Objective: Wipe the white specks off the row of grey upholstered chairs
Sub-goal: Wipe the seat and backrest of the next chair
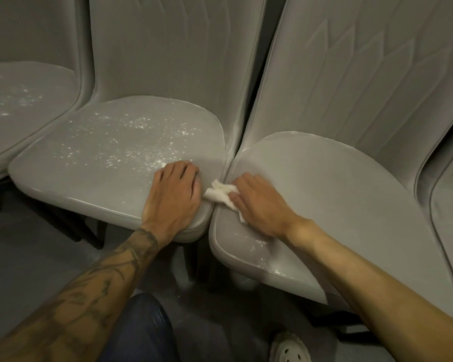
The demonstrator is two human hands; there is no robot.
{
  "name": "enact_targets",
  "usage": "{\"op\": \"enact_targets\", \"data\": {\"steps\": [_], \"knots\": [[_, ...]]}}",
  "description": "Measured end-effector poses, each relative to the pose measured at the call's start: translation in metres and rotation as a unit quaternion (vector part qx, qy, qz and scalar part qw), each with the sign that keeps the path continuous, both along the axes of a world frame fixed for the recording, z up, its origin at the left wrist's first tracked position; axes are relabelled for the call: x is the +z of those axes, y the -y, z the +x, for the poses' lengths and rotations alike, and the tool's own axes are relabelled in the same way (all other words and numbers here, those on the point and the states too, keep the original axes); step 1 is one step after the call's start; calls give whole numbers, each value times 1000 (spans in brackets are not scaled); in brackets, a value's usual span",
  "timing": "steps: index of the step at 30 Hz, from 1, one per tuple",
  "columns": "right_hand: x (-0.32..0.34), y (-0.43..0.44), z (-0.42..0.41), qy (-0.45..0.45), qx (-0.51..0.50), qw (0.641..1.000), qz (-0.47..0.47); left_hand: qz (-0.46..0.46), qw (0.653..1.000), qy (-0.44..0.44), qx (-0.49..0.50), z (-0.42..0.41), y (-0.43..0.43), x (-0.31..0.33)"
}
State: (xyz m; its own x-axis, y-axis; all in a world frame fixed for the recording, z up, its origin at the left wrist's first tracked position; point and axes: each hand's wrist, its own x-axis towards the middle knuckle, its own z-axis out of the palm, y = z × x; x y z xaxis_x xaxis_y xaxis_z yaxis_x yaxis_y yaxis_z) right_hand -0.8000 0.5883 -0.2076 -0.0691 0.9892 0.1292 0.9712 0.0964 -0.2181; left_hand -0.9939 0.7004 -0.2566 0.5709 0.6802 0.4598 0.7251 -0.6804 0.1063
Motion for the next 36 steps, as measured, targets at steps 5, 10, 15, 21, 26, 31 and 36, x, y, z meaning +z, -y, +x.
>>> {"op": "enact_targets", "data": {"steps": [5, 10, 15, 21, 26, 31, 36], "knots": [[-7, 16, -21, 7, 11, 999, 32, -21, 1000, -9, 1, -1, 1, 2], [-3, 41, -23, 17, 80, 997, -1, -52, 999, 9, 4, -1, 3, 7], [4, 16, -25, 39, -18, 999, 25, -30, 1000, -2, -1, -2, 3, 7], [-9, 82, -38, 18, 53, 998, 23, -55, 998, 12, 3, -1, 0, 5], [2, 42, -20, 15, -97, 995, 15, -39, 999, 14, 1, -1, 2, 5], [-8, 98, -43, 26, -9, 998, 64, -28, 999, 16, -5, -1, 0, 2], [2, 100, -19, -28, -107, 994, 24, -35, 999, 19, -5, -1, 0, 3]]}}
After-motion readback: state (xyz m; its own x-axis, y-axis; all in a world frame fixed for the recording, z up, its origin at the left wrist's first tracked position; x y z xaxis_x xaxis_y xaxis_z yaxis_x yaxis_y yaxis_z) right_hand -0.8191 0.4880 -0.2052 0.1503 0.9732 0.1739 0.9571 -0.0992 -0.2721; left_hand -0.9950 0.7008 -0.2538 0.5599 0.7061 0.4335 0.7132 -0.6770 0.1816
